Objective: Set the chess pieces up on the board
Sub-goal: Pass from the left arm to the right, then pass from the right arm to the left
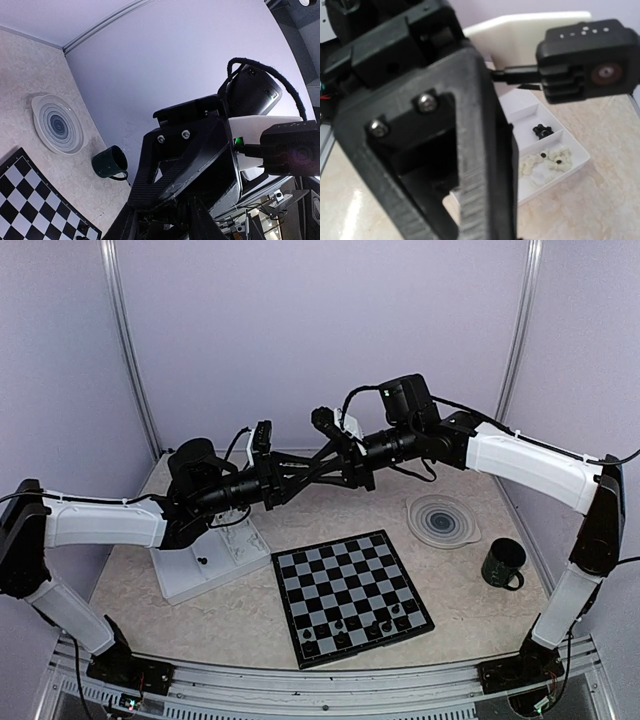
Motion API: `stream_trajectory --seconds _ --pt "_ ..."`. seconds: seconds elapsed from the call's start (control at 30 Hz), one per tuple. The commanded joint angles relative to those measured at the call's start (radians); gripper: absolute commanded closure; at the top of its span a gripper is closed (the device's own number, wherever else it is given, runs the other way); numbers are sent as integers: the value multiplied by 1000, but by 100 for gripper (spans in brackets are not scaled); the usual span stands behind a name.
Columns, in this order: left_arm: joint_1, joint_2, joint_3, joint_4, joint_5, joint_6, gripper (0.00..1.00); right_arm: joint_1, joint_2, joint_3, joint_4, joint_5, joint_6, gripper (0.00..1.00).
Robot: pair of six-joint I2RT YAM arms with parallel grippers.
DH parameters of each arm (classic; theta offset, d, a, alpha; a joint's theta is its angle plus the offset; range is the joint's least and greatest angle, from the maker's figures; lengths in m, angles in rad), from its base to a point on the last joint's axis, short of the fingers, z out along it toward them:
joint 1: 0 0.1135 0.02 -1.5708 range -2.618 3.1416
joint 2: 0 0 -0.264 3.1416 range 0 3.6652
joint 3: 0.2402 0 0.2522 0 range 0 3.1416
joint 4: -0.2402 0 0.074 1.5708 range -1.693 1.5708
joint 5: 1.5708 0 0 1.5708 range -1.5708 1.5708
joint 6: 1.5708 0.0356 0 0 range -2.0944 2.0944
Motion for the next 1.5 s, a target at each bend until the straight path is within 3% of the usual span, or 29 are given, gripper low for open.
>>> stream_trajectory --seconds 0.0,0.13,0.23,0.37,0.63,0.87,1.17,1.47 --pt "-5 17 -4 33 18 -2 69 8 7 21 14 -24 6 78" --pt "-3 19 -5 8 12 8 64 8 3 18 6 -25 -3 89" --pt "4 7 -6 -29 4 38 50 8 -3 4 0 -12 -19 91" --pt "10 -45 -15 -113 -40 119 47 7 -21 -43 -10 5 -36 92" --pt "1 -164 -25 -318 -181 323 46 7 -29 -110 -34 18 -50 92" --pt "-23 -148 39 -485 -225 376 47 6 -10 -102 -42 89 -54 91" --pt "-68 -60 103 -508 -184 370 49 14 51 -18 -135 199 -88 90" --pt "-66 -17 110 -462 -163 332 54 73 34 -42 -143 318 -165 89"
